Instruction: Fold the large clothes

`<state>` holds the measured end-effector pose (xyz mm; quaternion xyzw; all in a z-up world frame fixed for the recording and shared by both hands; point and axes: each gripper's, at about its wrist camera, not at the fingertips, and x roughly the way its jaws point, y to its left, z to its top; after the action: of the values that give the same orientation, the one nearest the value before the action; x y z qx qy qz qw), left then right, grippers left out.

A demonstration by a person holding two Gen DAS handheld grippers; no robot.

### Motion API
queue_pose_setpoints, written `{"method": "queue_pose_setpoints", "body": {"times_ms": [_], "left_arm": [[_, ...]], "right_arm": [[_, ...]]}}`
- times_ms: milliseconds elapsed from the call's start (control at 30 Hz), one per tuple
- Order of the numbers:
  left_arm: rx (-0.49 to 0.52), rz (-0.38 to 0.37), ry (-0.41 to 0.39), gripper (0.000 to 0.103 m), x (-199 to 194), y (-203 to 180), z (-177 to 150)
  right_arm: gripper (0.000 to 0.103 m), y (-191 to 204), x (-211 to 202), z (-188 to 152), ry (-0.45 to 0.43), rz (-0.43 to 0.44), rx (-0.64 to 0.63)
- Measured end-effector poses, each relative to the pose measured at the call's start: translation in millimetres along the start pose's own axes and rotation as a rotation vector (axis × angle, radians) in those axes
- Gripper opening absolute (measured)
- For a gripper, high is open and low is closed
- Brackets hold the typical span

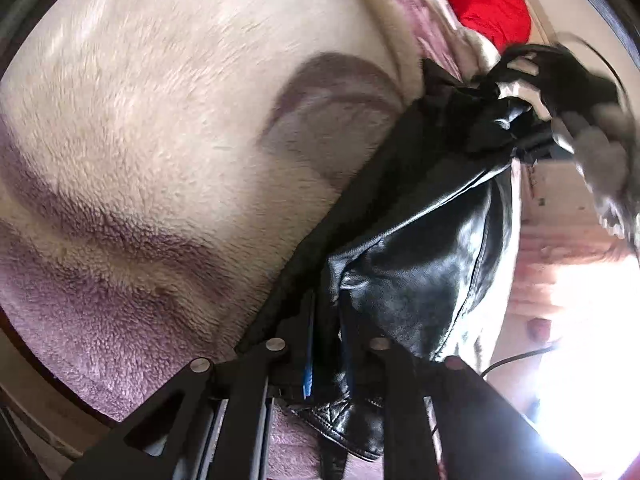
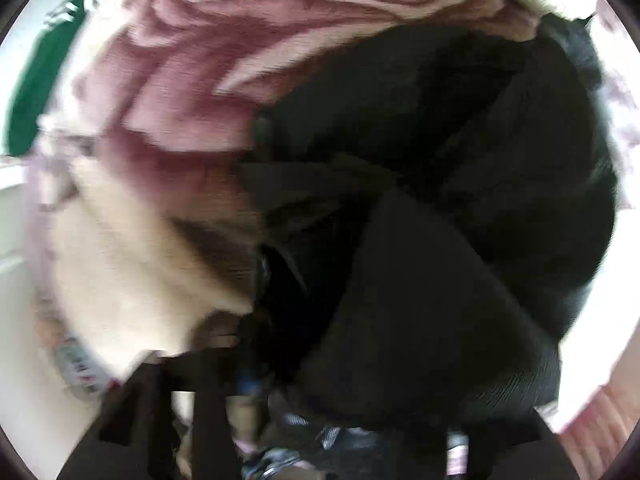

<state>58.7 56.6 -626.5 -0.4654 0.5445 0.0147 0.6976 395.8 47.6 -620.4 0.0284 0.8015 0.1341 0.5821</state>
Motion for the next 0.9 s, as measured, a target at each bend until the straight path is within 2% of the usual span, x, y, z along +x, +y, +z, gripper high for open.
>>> {"method": "queue_pose_setpoints", "body": {"times_ms": [33, 67, 133, 167, 200, 267, 333, 400, 433, 500, 633, 667, 700, 733, 800, 900], "left_arm": [[-0.007, -0.022, 0.016, 0.014, -3, 1, -1], [-0.009, -0.031, 0.027, 0.017, -5, 1, -1], [-0.007, -0.025, 0.059, 0.03, -14, -2, -3], [-0.002, -0.009, 0.065, 0.038, -22, -1, -4], [0.009, -0.002, 0.069, 0.041, -27, -5, -3], [0.045, 0.02, 0.056, 0.042, -41, -17, 7], [0.12, 0.038, 0.029, 0.048, -53, -42, 26], [0.179, 0.035, -0.009, 0.062, -51, -67, 53], [0.208, 0.016, -0.025, 0.064, -45, -84, 67], [0.245, 0.006, -0.043, 0.064, -20, -115, 98], [0.334, 0.003, 0.005, 0.065, 54, -175, 158], [0.351, 0.017, 0.01, 0.064, 67, -180, 167], [0.359, 0.039, -0.005, 0.037, 75, -182, 175], [0.352, 0.03, -0.015, 0.023, 87, -182, 182], [0.285, -0.007, -0.015, 0.015, 91, -171, 194], [0.131, -0.052, 0.007, 0.015, 86, -149, 209]], "right_arm": [[0.084, -4, -9, -3, 0.001, 0.11, -0.007], [0.084, -10, -23, -8, -0.011, 0.22, -0.016], [0.084, -23, -46, -16, -0.005, 0.407, -0.043], [0.084, -33, -60, -21, -0.018, 0.471, -0.045], [0.084, -49, -80, -29, -0.067, 0.504, -0.035], [0.084, -77, -106, -37, -0.139, 0.496, 0.0], [0.084, -108, -124, -44, -0.208, 0.451, 0.034], [0.084, -143, -133, -49, -0.262, 0.404, 0.095], [0.084, -161, -133, -52, -0.273, 0.394, 0.128], [0.084, -190, -127, -51, -0.283, 0.377, 0.176], [0.084, -240, -106, -47, -0.287, 0.34, 0.232], [0.084, -251, -97, -44, -0.281, 0.34, 0.24], [0.084, -258, -83, -39, -0.275, 0.345, 0.247], [0.084, -266, -76, -34, -0.269, 0.357, 0.259], [0.084, -273, -64, -23, -0.261, 0.372, 0.283], [0.083, -271, -76, -10, -0.326, 0.345, 0.254]]}}
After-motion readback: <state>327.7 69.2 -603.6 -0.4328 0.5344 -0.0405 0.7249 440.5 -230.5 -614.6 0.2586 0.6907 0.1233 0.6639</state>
